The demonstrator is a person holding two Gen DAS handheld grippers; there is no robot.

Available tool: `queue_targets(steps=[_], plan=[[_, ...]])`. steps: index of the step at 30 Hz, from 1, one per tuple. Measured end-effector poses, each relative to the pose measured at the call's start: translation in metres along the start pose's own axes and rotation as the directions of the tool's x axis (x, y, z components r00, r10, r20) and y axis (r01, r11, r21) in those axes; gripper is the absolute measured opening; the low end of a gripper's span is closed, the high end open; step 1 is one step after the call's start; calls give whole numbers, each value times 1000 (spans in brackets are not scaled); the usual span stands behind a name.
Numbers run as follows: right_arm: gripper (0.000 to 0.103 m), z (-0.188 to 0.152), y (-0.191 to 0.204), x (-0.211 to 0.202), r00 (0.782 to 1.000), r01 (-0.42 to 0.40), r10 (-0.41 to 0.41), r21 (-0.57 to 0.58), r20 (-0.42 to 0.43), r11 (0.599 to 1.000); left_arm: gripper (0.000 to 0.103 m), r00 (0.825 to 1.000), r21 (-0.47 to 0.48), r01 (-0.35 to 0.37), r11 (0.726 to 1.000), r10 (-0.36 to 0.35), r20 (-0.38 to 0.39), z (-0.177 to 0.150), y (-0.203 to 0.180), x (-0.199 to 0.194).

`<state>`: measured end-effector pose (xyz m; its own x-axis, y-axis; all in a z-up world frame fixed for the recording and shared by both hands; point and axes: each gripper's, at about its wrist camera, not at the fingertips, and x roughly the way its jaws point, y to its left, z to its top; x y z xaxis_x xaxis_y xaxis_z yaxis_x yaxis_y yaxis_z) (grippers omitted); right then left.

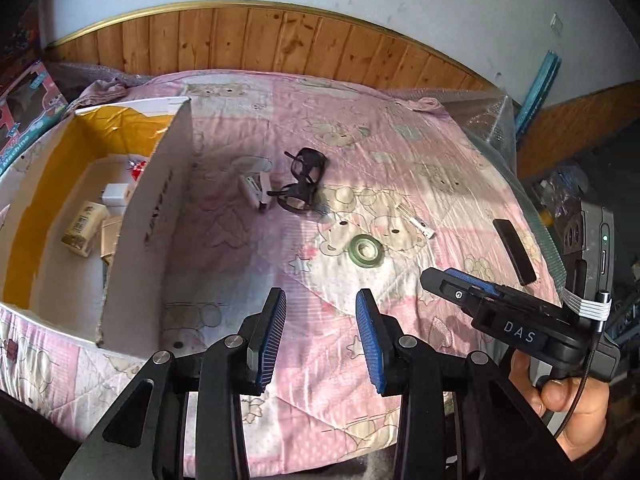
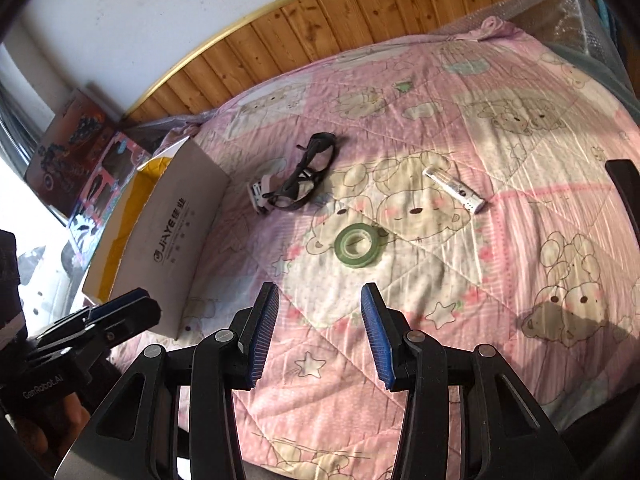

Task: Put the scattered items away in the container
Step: 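Withdraw both tools toward the green tape roll and white tube, then grasp the green tape roll with the left tool while the right tool grasps the white tube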

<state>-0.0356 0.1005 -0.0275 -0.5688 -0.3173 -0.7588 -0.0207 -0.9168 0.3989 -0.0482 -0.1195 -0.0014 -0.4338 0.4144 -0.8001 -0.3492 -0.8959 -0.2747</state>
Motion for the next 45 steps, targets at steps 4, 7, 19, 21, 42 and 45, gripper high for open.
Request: queue_targets(steps=[4,7,19,21,42,45], plan=[[46,14,-16,-2,999,29,-29,-19,-15,999,41,997,5,52,999,-51,-57,7,-21,36],[46,31,-30,4,996,78,-80,-60,-34,995,46,993,7,70,998,-69,-92,12,-37,66],[46,92,-88,83,965,149,-205,-298,-166,943,54,982,-11,29,1000,-30,-185,33,-51,172],[46,93,-93,99,959,147,-213,-317,-185,937,54,981,-25,19,1000,-23,-195,34,-48,185],[20,108,-113,121,962,116,-159,-196,-220,974,49,995,83,-63,995,69,-76,29,-49,194],[20,112,-116,111,972,66,-94,-136,-215,988,49,996,82,-65,995,70,-57,32,-49,181]])
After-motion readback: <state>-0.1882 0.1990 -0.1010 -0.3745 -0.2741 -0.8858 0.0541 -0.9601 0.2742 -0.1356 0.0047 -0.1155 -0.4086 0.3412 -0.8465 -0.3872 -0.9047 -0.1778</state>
